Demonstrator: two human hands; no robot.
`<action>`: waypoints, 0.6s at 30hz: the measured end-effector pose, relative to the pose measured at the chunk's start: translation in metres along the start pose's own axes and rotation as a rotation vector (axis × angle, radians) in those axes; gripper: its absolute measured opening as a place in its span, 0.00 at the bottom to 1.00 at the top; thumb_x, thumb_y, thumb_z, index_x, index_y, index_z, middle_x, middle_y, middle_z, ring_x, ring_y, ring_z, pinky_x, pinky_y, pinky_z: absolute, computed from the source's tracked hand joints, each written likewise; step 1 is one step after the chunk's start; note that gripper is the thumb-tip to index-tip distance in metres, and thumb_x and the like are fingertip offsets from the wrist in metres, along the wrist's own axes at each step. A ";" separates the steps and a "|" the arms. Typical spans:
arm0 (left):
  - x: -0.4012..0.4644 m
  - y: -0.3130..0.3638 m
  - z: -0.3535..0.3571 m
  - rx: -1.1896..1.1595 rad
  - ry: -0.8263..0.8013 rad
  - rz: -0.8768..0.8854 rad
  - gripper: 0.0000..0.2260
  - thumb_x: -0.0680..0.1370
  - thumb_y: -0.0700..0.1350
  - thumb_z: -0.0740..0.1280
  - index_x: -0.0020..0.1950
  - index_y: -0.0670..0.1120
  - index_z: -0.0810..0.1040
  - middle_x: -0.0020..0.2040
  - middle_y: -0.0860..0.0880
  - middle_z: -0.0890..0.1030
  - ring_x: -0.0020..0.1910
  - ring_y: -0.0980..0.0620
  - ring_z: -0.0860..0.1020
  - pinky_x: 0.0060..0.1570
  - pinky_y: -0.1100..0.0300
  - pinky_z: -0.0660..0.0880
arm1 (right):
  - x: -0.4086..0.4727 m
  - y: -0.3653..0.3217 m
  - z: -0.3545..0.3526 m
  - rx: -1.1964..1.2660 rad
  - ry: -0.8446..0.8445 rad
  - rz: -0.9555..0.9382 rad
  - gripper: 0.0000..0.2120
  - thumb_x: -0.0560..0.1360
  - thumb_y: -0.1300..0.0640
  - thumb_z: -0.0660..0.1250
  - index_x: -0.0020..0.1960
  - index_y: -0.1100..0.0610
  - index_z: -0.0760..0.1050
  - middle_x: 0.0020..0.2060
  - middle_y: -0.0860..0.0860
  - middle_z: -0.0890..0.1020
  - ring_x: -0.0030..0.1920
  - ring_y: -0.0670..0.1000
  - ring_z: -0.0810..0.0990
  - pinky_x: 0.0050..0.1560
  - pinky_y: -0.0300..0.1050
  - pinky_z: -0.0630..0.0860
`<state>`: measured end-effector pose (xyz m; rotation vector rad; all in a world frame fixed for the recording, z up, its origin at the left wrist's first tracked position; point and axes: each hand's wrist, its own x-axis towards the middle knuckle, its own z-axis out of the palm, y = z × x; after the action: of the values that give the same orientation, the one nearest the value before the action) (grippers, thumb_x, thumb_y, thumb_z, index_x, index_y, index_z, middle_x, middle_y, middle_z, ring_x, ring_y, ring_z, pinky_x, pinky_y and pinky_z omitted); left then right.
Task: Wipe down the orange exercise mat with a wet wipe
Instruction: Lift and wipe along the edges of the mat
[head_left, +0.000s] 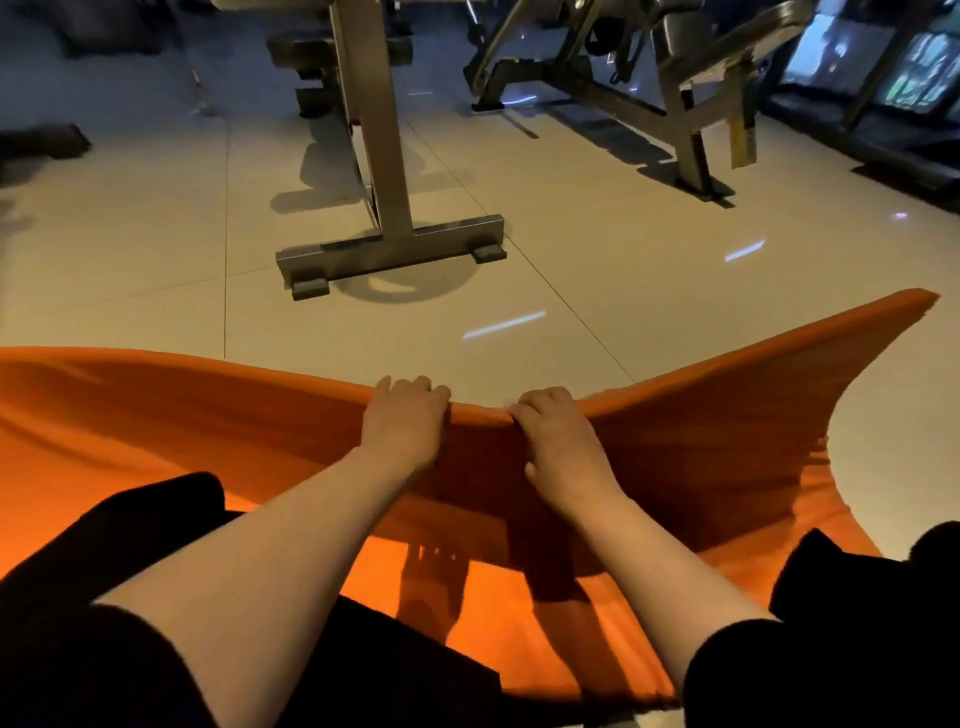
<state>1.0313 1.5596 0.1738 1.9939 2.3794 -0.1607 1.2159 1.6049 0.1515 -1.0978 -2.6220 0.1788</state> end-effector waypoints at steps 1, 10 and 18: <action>0.004 -0.024 -0.001 0.074 -0.041 -0.029 0.12 0.80 0.44 0.59 0.64 0.50 0.71 0.59 0.47 0.76 0.61 0.45 0.73 0.69 0.44 0.58 | 0.005 0.001 0.002 0.007 0.014 0.022 0.30 0.61 0.74 0.70 0.63 0.65 0.76 0.56 0.59 0.78 0.59 0.61 0.73 0.59 0.49 0.71; -0.006 -0.053 0.003 0.191 -0.048 0.155 0.13 0.80 0.40 0.61 0.64 0.48 0.67 0.51 0.47 0.72 0.48 0.45 0.75 0.39 0.55 0.67 | 0.014 -0.028 0.036 0.194 0.329 0.365 0.31 0.60 0.81 0.65 0.63 0.67 0.75 0.60 0.60 0.77 0.62 0.60 0.73 0.65 0.44 0.67; -0.036 -0.041 0.008 0.160 0.065 0.218 0.09 0.83 0.44 0.57 0.62 0.46 0.70 0.56 0.47 0.75 0.53 0.45 0.78 0.40 0.55 0.66 | -0.001 -0.090 0.050 0.147 0.194 0.073 0.43 0.48 0.75 0.72 0.64 0.65 0.74 0.60 0.58 0.77 0.62 0.54 0.70 0.61 0.41 0.72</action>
<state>0.9972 1.5166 0.1717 2.3480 2.2277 -0.2918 1.1398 1.5410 0.1243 -1.1017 -2.3604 0.2625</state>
